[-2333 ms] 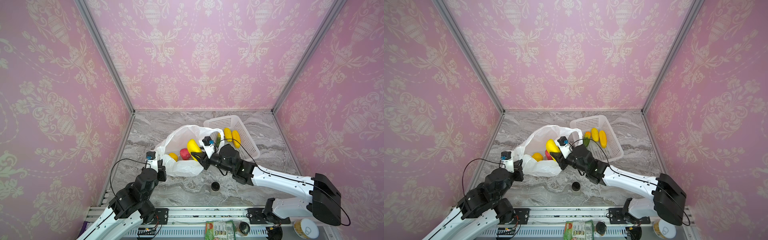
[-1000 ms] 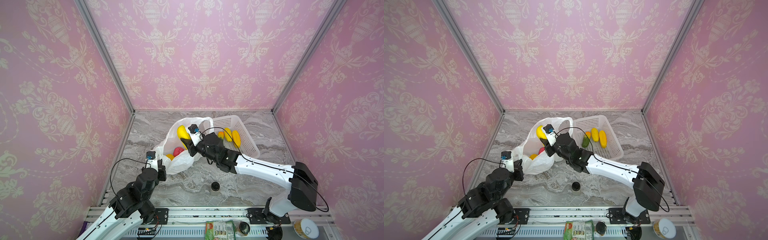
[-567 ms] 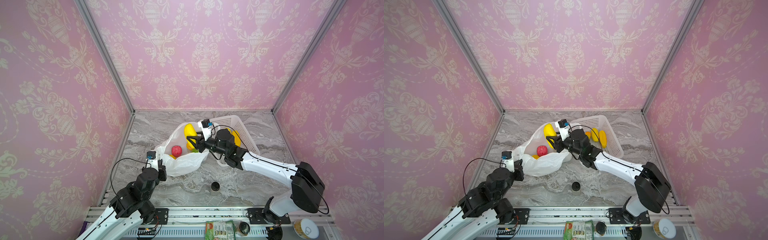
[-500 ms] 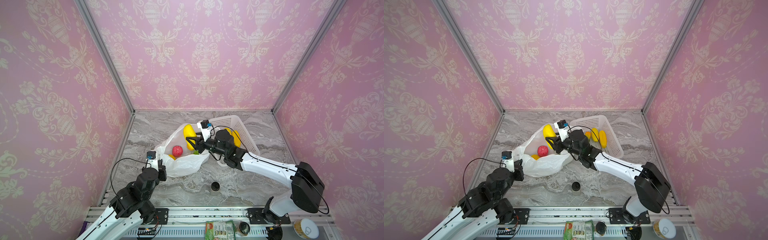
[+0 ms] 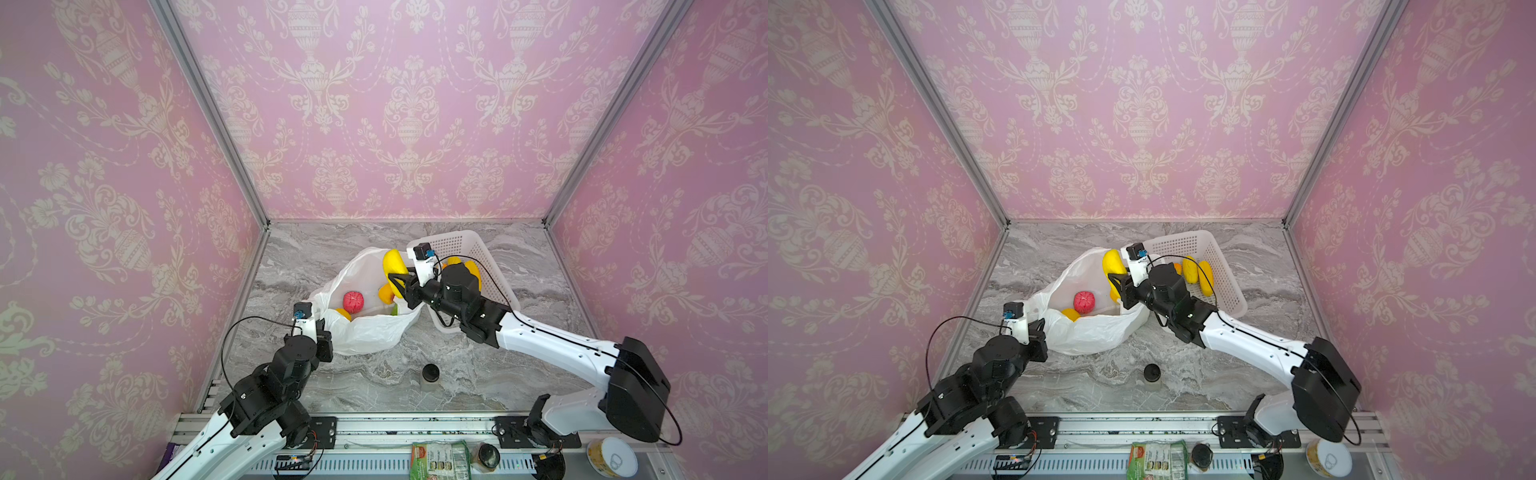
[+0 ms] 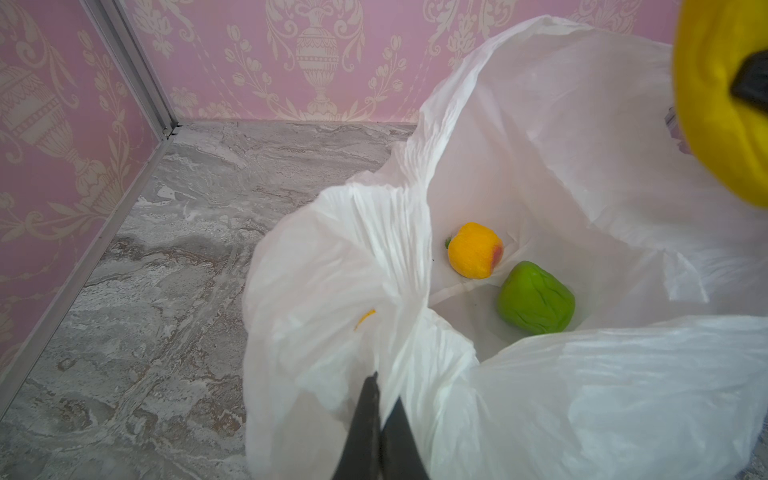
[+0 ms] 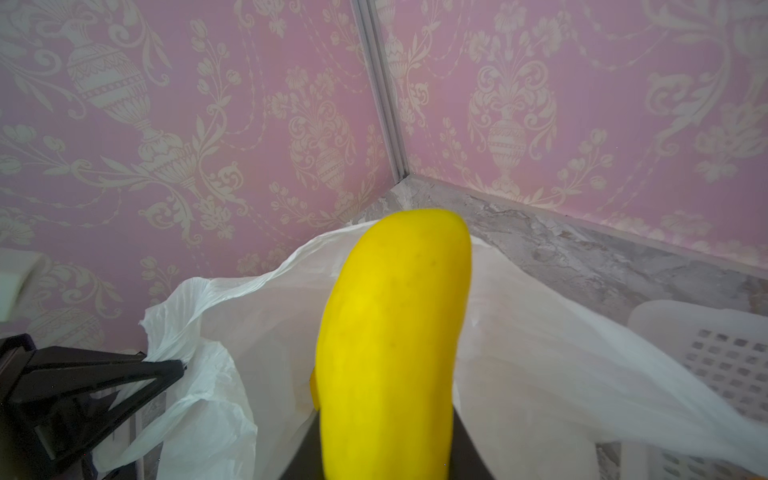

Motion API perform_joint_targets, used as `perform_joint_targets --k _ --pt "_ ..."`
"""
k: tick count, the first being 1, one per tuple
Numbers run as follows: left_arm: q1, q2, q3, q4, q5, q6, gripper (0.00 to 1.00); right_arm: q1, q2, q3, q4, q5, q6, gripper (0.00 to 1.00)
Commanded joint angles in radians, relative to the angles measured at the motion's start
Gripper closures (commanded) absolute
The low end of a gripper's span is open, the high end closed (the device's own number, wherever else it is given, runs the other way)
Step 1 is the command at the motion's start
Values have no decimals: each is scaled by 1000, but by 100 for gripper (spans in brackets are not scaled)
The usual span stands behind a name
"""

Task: Untie the knot of the plastic bag and take out the fruit
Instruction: 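Carry the yellow fruit over the white basket and release it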

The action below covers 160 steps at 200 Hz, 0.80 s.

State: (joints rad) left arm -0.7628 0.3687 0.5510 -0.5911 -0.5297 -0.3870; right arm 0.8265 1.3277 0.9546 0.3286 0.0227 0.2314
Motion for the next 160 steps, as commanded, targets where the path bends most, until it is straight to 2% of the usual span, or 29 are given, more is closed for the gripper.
perform_joint_targets --k 1,36,68,84,105,160 --pt "-3 2 -8 5 2 -7 100 -6 -184 -55 -10 156 -82 74" --pt "-3 -1 -7 4 -9 -4 100 -61 -379 -167 -86 397 -102 75" --pt "-3 -1 -8 4 0 -8 100 -204 -394 -223 -209 454 2 74" --pt "-3 -5 -8 4 0 -7 100 -281 -326 -223 -285 406 82 74" --pt "-3 -4 -8 4 -4 -8 100 -349 -183 -208 -328 269 139 72" --pt "-3 -17 -10 2 5 -10 100 -358 200 -66 -434 200 167 68"
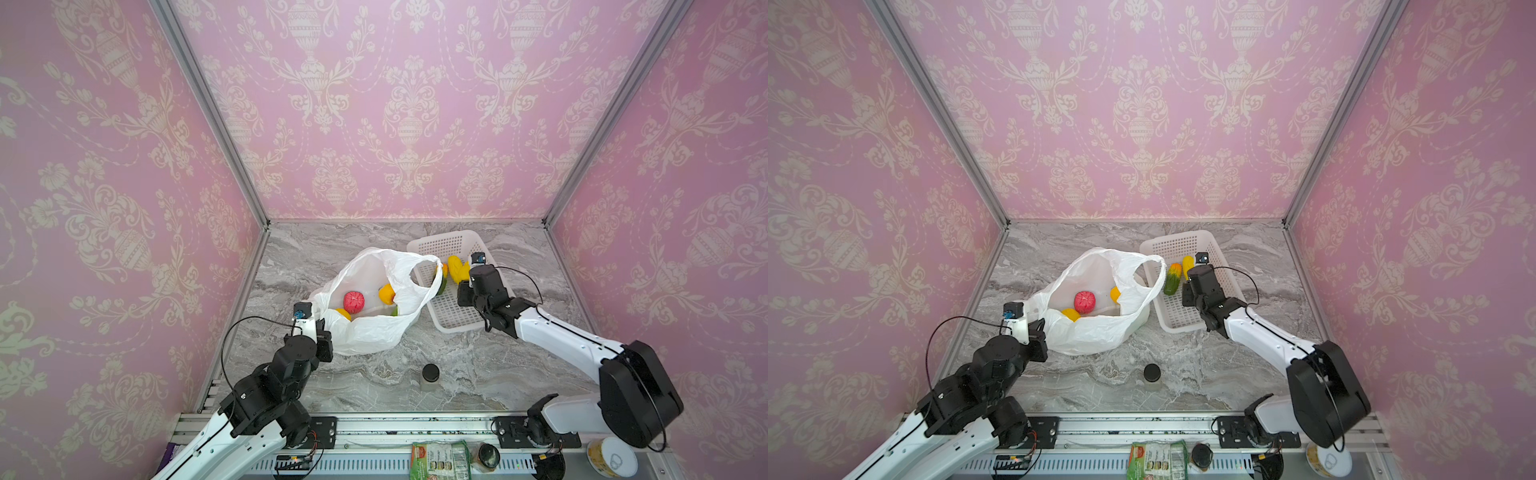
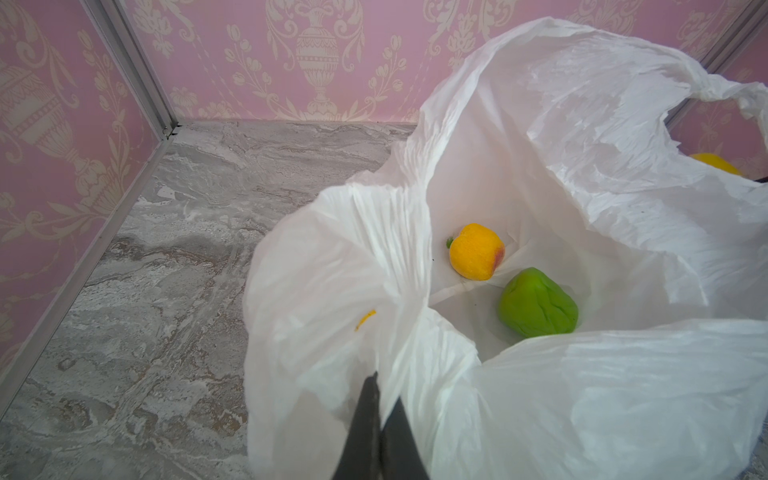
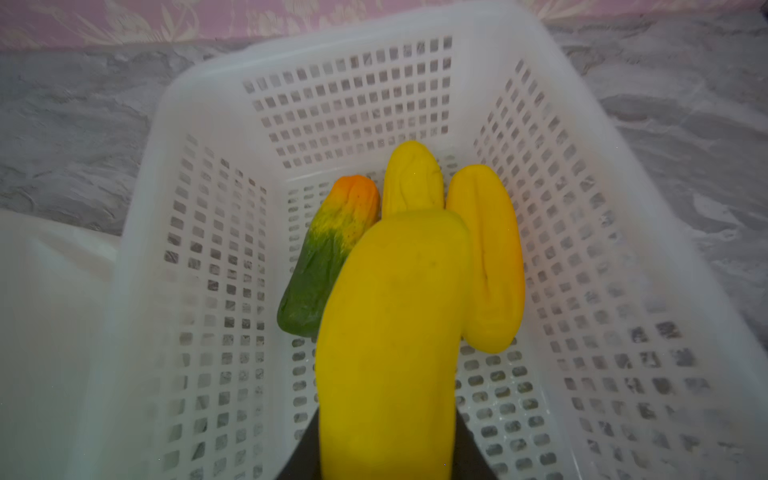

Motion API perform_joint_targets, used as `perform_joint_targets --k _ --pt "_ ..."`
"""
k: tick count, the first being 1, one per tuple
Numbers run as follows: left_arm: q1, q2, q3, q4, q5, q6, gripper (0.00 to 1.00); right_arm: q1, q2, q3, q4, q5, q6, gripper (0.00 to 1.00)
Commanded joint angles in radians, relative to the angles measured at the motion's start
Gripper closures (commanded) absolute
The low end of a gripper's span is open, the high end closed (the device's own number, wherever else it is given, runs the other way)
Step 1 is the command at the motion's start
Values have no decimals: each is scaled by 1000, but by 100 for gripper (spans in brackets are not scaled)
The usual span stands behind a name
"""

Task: Untie the knot of the plastic bag and take out the fruit
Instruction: 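Carry the yellow fruit over the white basket and release it, then move the right gripper back into the bag above the remaining fruits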

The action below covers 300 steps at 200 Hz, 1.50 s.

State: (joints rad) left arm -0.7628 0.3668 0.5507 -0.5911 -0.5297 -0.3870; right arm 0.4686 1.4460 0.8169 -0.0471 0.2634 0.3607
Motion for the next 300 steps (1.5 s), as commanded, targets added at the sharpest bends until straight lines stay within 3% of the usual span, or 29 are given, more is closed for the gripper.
perform_joint_targets --k 1,43,92,118,161,199,224,248,300 --pt "-3 -16 -9 2 5 -10 100 1 87 74 -58 -39 40 68" --pt "-3 -15 -9 2 2 -9 100 -8 185 100 -56 -4 34 47" --pt "-3 -7 -6 4 -6 -6 100 -11 49 21 6 -1 20 24" --pt "-3 2 -8 4 2 -6 100 -9 -106 -32 34 19 17 21" --pt "-3 0 -7 6 3 -4 100 14 -417 -88 82 -45 7 20" --pt "-3 8 -8 8 8 -5 100 151 -545 -61 115 -28 -59 22" --pt "-3 2 -11 8 11 -6 100 331 -480 1 156 -35 -150 23" --pt "-3 1 -9 8 4 -4 100 492 -320 110 144 -53 -257 24" --pt "-3 -18 -15 6 18 -7 100 601 19 259 117 -70 -256 39"
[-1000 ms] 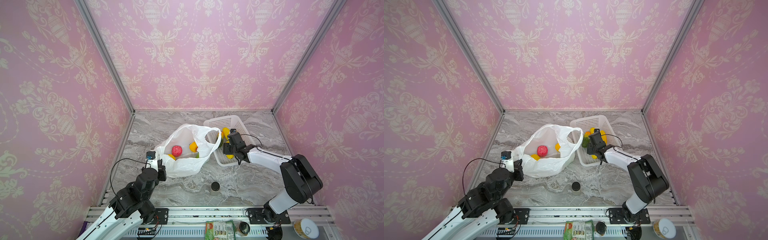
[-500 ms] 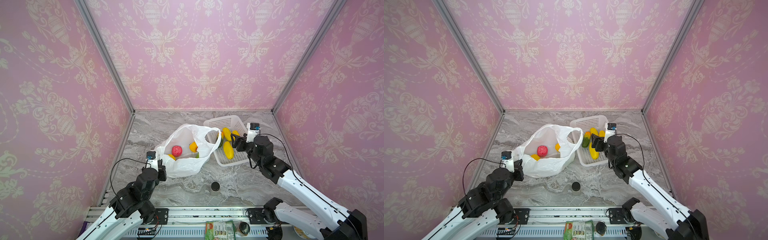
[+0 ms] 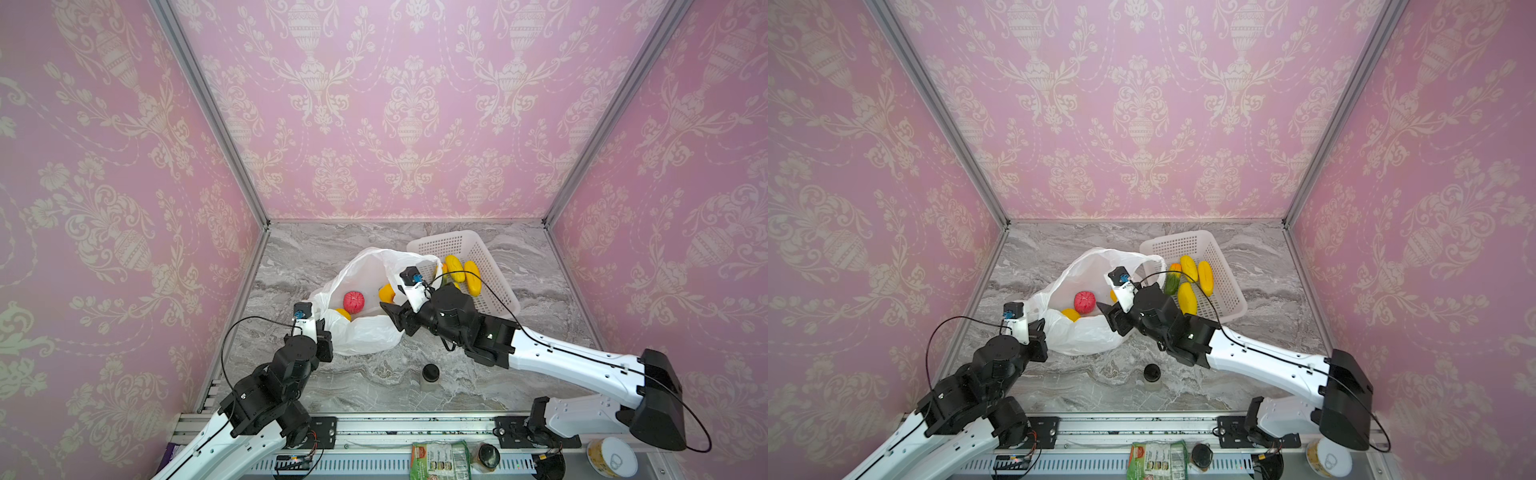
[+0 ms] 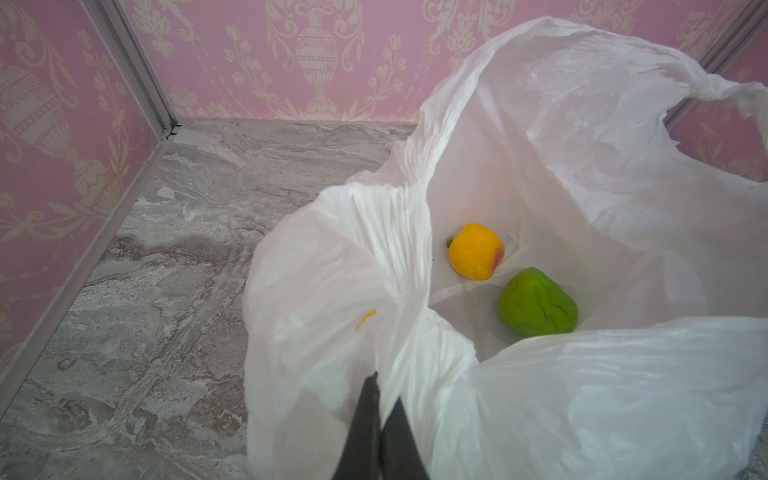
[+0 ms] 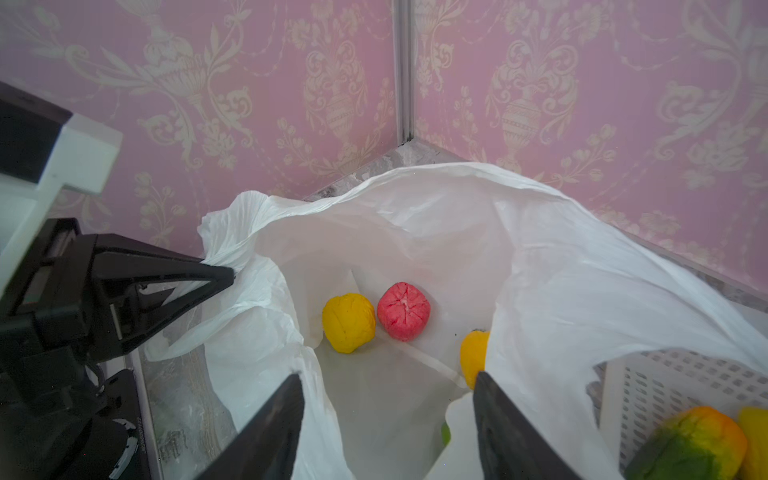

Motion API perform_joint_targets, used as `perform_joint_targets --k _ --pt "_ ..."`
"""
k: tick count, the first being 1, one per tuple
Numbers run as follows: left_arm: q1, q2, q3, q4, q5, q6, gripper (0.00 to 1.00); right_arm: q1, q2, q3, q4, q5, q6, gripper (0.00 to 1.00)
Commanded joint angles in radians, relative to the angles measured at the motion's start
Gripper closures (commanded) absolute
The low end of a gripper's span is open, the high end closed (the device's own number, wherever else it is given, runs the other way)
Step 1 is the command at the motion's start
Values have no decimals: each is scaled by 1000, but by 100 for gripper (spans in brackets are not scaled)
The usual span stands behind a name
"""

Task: Untie the knot of the plastic bag and take out the fruit
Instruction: 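Move the right gripper back into the bag above the remaining fruits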

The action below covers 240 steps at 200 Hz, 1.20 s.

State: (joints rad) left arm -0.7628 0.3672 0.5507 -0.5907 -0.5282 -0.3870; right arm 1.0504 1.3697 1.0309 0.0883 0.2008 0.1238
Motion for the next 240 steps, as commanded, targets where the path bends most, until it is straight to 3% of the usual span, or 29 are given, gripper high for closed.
perform_joint_targets --k 1,64,97,133,163,202,219,240 --pt "-3 -18 -15 6 16 -7 100 20 100 45 -19 -9 -18 39" --pt "-3 -13 -15 6 15 -7 100 41 290 -9 52 25 59 48" --pt "-3 -13 -13 5 10 -7 100 64 315 -80 227 14 -2 46" --pt "-3 -19 -16 4 17 -10 100 94 405 -49 268 -42 -47 46" --pt "-3 -21 -15 5 12 -10 100 144 429 -36 271 17 -114 38" --pt "-3 -15 -15 6 17 -9 100 150 396 -92 329 45 -152 18" --pt "-3 -19 -15 4 14 -9 100 156 417 -83 315 8 -193 17" --pt "-3 -19 -13 5 6 -7 100 166 444 -78 327 73 -227 15"
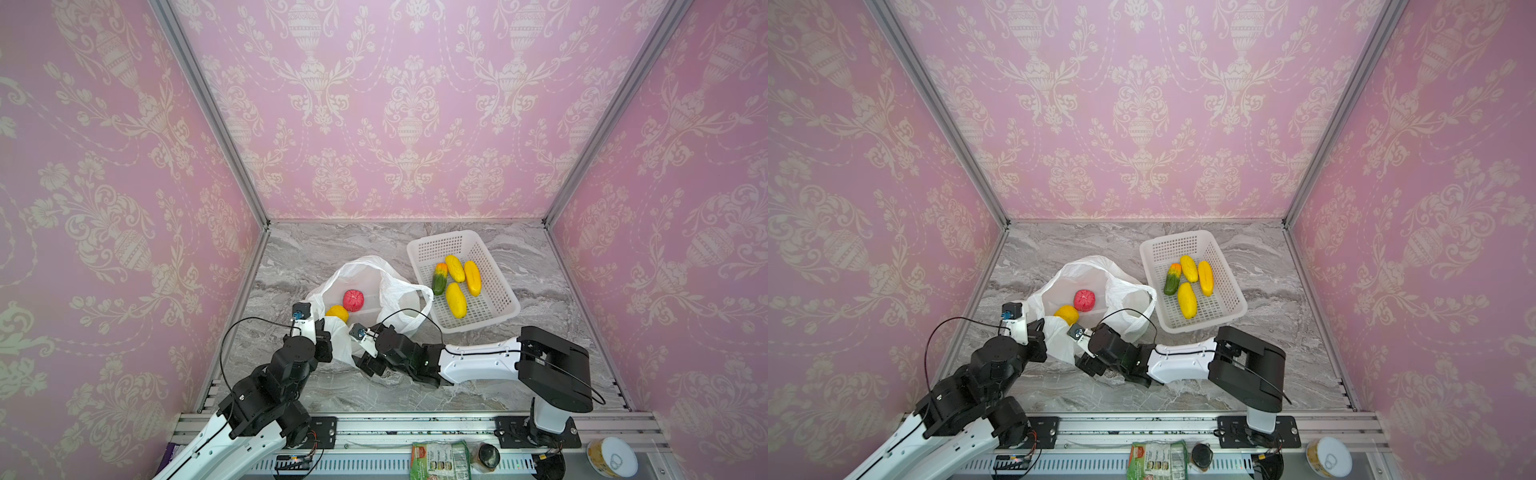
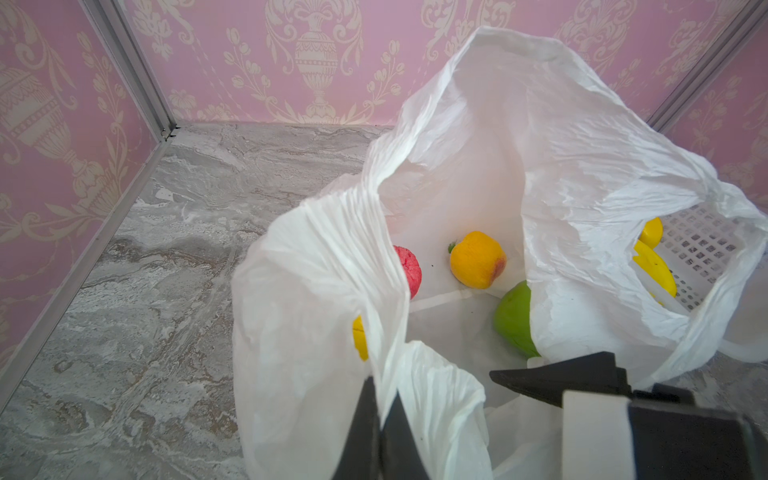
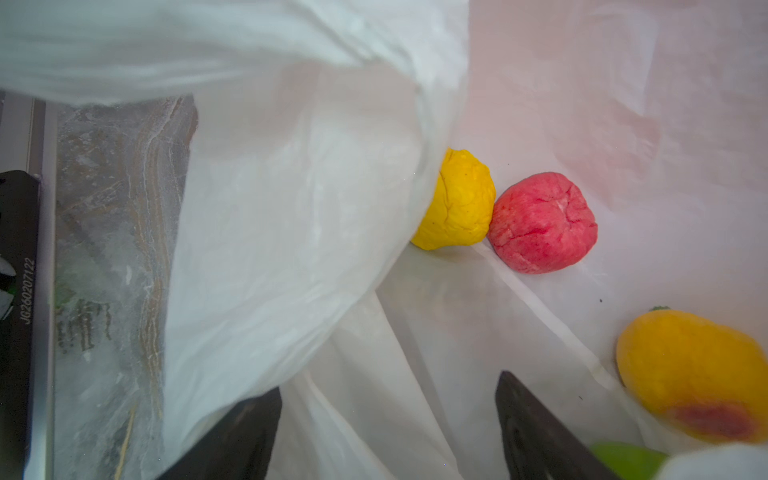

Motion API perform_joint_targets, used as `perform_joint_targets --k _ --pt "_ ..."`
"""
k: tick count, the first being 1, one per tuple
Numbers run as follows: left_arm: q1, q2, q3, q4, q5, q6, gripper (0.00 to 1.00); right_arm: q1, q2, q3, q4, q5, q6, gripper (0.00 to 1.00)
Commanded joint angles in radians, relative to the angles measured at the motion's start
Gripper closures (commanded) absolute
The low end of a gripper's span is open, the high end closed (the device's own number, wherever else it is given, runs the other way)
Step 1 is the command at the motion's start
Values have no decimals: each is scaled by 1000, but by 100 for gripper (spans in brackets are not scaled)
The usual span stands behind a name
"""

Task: Untie the knot of the plastic bag and take out the fruit
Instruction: 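Move the right gripper back into the bag above the remaining fruits, then lower the open right gripper toward the red round fruit in the bag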

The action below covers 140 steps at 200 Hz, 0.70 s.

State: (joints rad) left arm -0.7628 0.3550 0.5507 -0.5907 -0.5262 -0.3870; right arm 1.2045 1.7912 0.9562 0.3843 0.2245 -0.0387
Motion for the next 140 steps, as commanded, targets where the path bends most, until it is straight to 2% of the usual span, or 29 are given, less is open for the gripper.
perform_joint_targets --k 1,16,63,105,140 --pt "-3 -7 -13 5 3 -7 100 11 23 -3 34 57 -64 15" --pt "-3 1 -13 6 1 -7 100 -9 10 1 38 116 -45 10" --pt "-3 -1 -14 6 13 -8 100 -79 -25 67 -16 132 36 12" --pt "-3 1 -13 7 7 -6 100 -102 27 153 -99 203 42 26" --pt "-3 2 -14 8 8 -6 100 -135 35 198 -128 156 81 29"
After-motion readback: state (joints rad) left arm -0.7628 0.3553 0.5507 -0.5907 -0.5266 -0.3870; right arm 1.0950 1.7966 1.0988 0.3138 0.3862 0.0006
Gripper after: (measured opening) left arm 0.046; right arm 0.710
